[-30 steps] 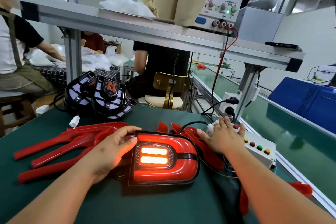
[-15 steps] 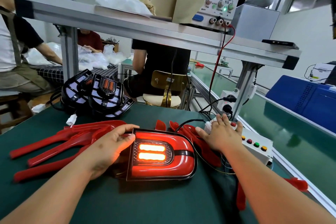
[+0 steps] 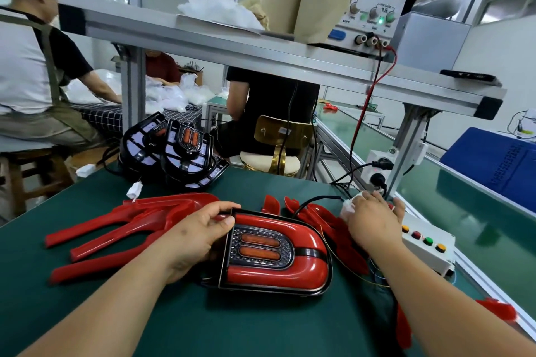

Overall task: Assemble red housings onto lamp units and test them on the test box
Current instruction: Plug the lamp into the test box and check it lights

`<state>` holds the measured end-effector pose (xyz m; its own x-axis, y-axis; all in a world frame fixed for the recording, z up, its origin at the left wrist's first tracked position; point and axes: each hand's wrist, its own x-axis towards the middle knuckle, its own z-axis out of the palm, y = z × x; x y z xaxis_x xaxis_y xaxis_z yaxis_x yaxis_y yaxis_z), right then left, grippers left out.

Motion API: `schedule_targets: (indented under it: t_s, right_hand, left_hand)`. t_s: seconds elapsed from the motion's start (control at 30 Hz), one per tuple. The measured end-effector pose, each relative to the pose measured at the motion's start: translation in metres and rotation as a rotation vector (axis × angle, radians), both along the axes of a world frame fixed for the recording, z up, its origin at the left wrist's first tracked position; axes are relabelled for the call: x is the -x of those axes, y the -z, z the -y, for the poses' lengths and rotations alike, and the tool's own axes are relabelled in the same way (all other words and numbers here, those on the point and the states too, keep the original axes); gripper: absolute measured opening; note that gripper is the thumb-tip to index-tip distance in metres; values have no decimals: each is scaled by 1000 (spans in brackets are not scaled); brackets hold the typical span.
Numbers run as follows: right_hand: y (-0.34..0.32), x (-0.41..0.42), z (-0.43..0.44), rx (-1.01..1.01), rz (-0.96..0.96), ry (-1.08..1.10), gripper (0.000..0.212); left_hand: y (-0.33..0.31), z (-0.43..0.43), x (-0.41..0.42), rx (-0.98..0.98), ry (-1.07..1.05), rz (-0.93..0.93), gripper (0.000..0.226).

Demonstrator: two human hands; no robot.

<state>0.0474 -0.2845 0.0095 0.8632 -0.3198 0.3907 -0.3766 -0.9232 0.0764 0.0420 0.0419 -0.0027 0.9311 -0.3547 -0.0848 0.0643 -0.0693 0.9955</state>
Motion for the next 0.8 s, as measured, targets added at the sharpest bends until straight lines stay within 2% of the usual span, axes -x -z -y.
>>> schedule_targets:
  t_s: [0.17,0.3,0.47,0.53,0.6,0.7,0.8]
  right_hand:
    - [-14,6,-13,-103,155,-24,21]
    - [-11,18,-20,-376,270,-102,17]
    - [8,41,-27,-419,301,-82,20]
    - [9,43,-24,-459,336,-112,21]
    - [10,44,-23,-522,387,-175,15]
    - [10,49,-22,-606,441,-257,15]
    - [12,51,-23,-612,473,-312,20]
  left_hand:
    - [-1,-1,0,-29,2,1,24]
    - [-2,-2,1,-73,-2,39,25]
    - [-6,-7,4,-257,-27,154,37]
    - [-15,-12,4,-498,-90,321,40]
    - [-32,-10,3,-751,-209,571,36]
    - [-68,21,0,-783,-201,820,28]
    - [-89,80,-8,-874,38,990,37]
